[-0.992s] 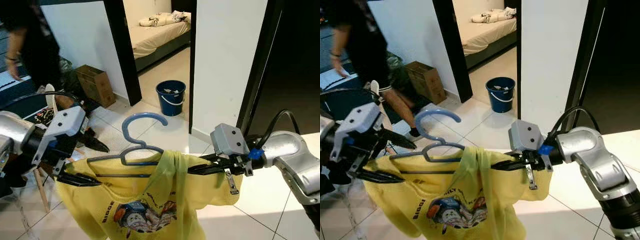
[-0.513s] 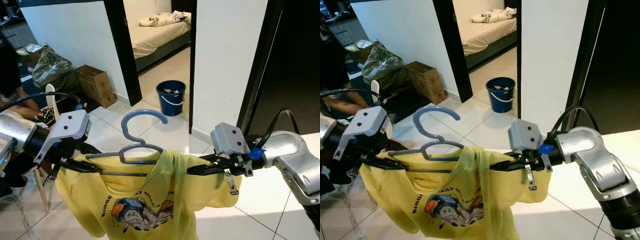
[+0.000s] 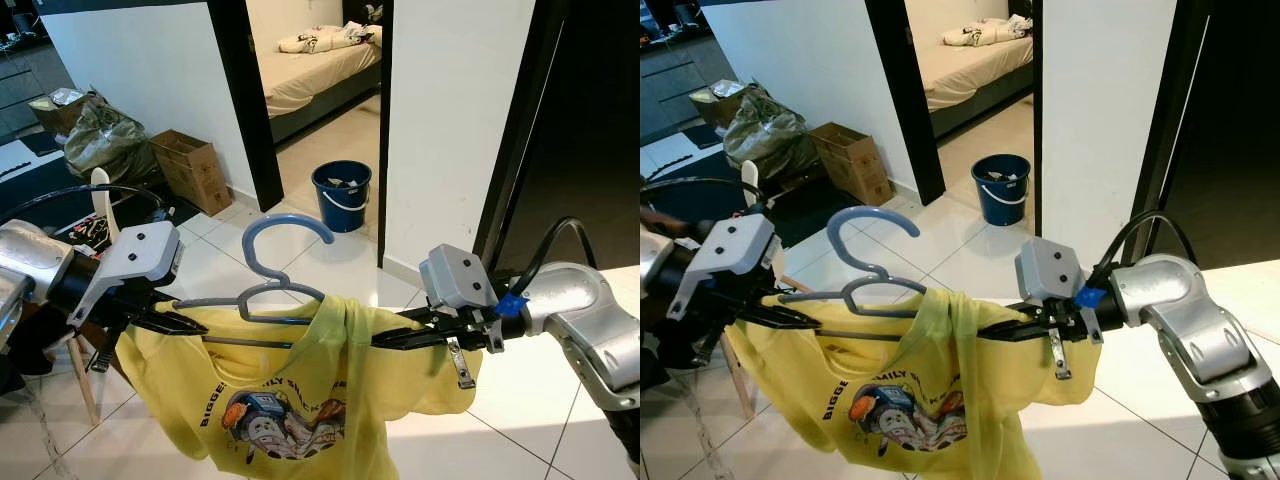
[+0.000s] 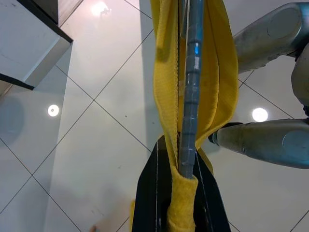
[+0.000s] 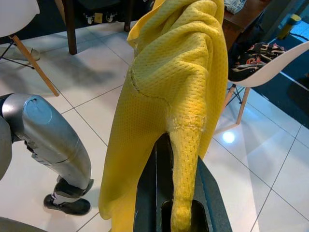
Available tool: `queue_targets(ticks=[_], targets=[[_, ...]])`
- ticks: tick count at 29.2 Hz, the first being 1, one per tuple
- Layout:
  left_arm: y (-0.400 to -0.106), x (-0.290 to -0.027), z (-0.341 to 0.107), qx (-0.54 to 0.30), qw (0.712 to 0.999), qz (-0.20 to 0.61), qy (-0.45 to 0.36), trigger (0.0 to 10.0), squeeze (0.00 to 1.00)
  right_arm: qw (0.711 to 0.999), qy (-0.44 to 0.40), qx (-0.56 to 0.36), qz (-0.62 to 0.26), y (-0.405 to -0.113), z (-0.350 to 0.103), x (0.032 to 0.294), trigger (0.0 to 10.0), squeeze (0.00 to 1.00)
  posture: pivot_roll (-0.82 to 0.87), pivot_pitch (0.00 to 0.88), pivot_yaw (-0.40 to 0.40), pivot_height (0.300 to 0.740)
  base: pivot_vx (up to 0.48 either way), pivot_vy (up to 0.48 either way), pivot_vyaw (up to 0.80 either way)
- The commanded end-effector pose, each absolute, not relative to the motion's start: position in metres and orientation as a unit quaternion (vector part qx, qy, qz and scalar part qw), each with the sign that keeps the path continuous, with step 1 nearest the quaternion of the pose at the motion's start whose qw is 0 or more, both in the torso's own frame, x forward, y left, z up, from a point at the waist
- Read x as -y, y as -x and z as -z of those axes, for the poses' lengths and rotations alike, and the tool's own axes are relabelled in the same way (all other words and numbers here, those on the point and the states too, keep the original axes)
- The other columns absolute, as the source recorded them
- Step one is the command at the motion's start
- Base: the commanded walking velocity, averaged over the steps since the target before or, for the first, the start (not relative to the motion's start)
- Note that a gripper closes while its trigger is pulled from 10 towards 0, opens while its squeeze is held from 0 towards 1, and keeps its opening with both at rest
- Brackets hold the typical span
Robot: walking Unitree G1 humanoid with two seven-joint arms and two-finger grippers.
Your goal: Hang hanger
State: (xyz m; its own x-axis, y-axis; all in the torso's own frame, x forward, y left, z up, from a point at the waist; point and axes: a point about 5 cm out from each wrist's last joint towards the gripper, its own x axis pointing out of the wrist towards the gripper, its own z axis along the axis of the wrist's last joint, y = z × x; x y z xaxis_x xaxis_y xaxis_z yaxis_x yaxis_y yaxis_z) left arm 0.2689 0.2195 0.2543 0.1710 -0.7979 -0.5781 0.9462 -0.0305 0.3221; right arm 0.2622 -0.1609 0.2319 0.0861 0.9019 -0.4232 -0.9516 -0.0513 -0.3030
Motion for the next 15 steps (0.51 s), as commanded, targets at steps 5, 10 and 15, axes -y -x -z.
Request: queue_targets(ticks=[5,10,15], targets=[[-0.271,-0.219,-0.249,-0.109,0.694,0.634,-0.324,0.0,0.0,0.69,0.272,-0.026,-0.67,-0.264,-0.231,0.151,4.4,0.0,-0.04,0.0,0.123,0.74,0.0,0.0,0.0],[-0.273,-0.219,-0.247,-0.101,0.706,0.625,-0.317,0.0,0.0,0.709,0.252,-0.038,-0.658,-0.272,-0.225,0.152,10.0,1.0,-0.04,0.0,0.115,0.74,0.0,0.0,0.0],[-0.272,-0.222,-0.241,-0.104,0.718,0.614,-0.311,0.0,0.0,0.732,0.244,-0.053,-0.634,-0.278,-0.216,0.162,10.0,1.0,-0.03,0.0,0.112,0.74,0.0,0.0,0.0]])
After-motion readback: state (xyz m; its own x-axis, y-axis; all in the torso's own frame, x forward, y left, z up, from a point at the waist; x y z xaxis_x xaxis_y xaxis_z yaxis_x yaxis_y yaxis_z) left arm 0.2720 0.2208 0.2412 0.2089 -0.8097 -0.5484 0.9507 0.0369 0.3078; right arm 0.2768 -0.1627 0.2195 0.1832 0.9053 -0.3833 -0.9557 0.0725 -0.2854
